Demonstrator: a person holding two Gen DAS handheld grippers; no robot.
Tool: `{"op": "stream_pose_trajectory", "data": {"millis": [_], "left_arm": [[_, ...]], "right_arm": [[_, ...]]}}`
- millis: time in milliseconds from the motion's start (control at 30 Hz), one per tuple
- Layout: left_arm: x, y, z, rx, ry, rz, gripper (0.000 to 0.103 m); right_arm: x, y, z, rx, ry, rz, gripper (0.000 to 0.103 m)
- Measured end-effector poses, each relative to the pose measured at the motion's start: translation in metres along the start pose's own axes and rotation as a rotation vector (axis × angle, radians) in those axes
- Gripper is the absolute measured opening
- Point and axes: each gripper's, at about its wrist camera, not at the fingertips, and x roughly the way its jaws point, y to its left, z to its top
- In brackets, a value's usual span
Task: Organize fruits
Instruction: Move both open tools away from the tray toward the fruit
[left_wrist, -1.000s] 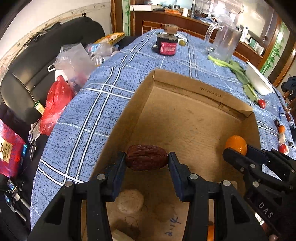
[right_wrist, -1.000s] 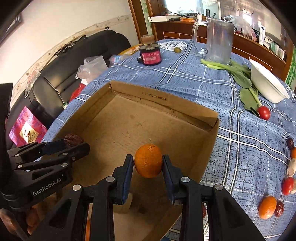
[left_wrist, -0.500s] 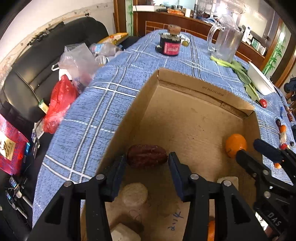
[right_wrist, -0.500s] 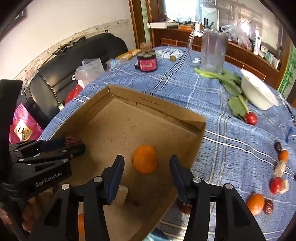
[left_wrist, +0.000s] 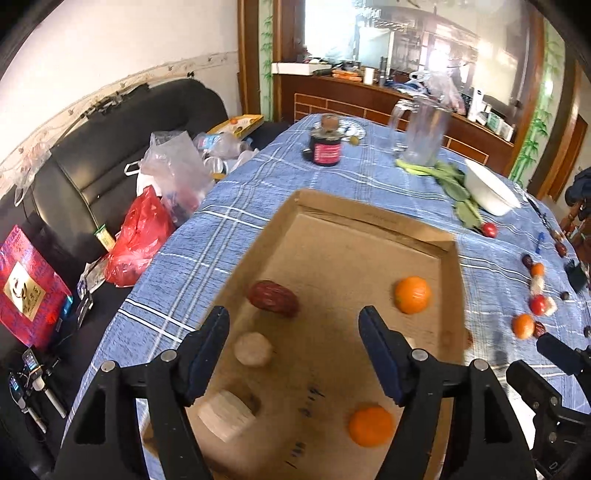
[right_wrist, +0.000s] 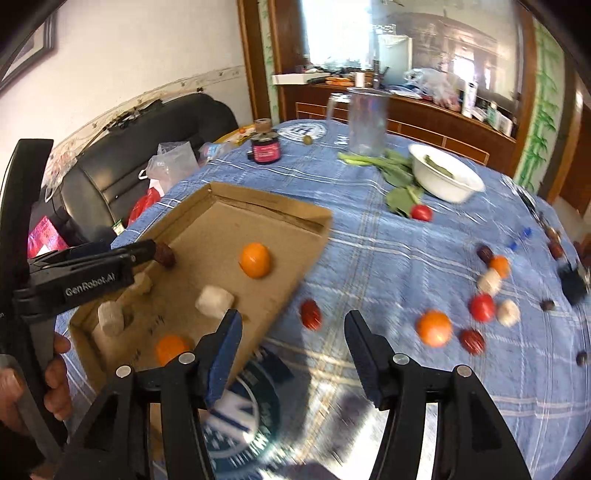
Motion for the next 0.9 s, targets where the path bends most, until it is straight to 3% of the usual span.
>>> {"op": "stream_pose_trajectory", "data": {"millis": [167,500,667,900], "left_arm": [[-0.013,-0.031,-0.010,0.023,0.008,-0.001,0.072],[-0.030,-0.108,-0.037,0.105,0.032,-0.018,0.072],[-0.031,-0.136,-0.050,0.144,0.064,-0.026,0.072],[-0.030,-0.156,-0.066,0.178,0.120,-0.023,0.072]], "right_arm": [[-0.020,-0.042,-0.025,0.056,0.001,-0.021,0.062],[-0.042,-0.171,-0.070,0.193,0.035,-0.146,0.062],[-0.024,-0.199,-0.062,0.227,0.057,-0.080,0.062],[0.021,-0.188,-0.040,0.172,0.099,0.043,0.062]]}}
